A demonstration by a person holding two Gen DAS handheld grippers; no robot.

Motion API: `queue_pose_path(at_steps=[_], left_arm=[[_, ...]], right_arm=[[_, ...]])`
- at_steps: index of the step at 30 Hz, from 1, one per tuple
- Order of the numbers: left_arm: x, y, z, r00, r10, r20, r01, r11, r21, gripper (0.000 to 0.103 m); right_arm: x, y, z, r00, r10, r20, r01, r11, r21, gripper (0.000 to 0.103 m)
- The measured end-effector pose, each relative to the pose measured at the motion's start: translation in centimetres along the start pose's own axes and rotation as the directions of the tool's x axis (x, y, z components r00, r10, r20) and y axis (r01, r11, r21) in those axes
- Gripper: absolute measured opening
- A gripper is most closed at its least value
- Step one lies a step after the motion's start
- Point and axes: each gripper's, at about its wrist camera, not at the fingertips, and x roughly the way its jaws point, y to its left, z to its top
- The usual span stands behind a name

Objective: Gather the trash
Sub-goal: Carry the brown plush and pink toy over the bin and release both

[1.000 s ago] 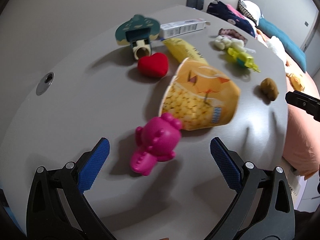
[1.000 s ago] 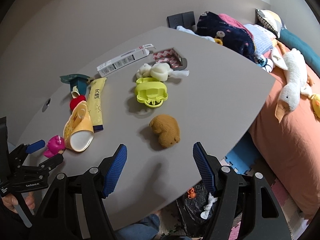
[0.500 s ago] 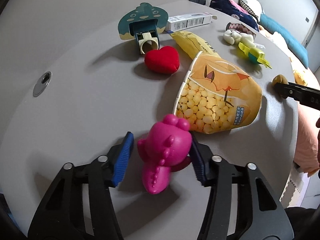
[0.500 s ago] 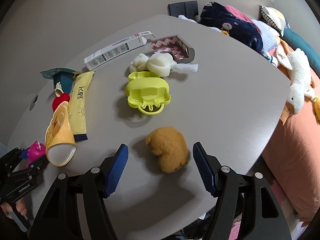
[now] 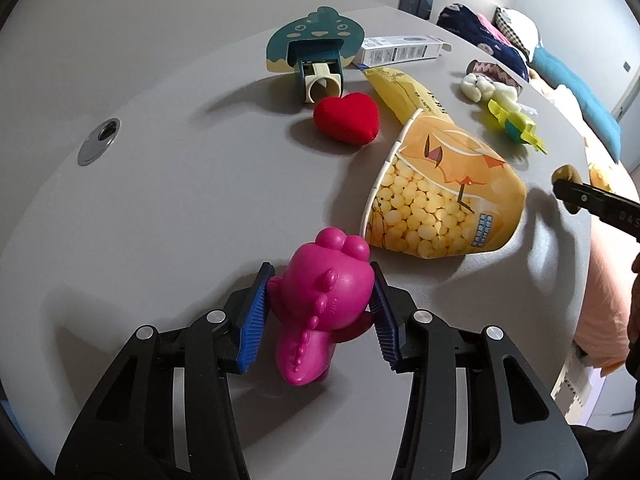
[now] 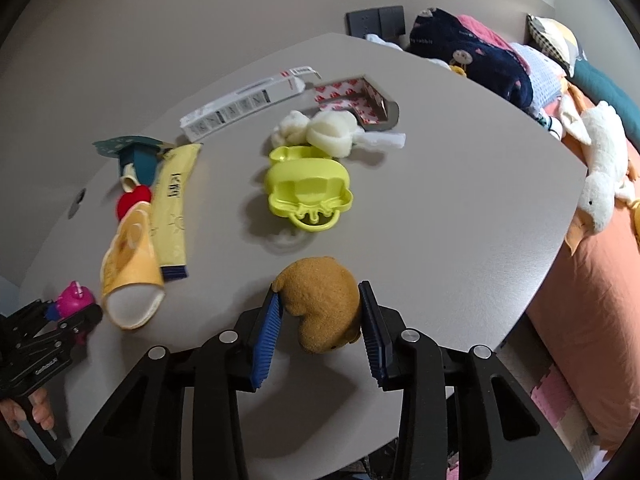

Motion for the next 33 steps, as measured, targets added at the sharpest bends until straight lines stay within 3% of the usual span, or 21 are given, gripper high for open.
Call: queue_pose_path(at_steps=[10,33], left_arm=[[-2.8,-2.3,0.1,0.998,-0.017,0.059,0.015,0.999,0.04,0.046],[-5.5,-10.9,0.8,0.988,-0.115,0.101,0.091,0.972,0.214,0.046]], right_arm=[[-3.9,-0.3,-0.9,0.998,0.046,0.051,-0.046,0.999,0.003,0.04],[-10.9,-5.3,-4.3,0.991,0.022,0.134,-0.033,0.997,0.076,0.04]])
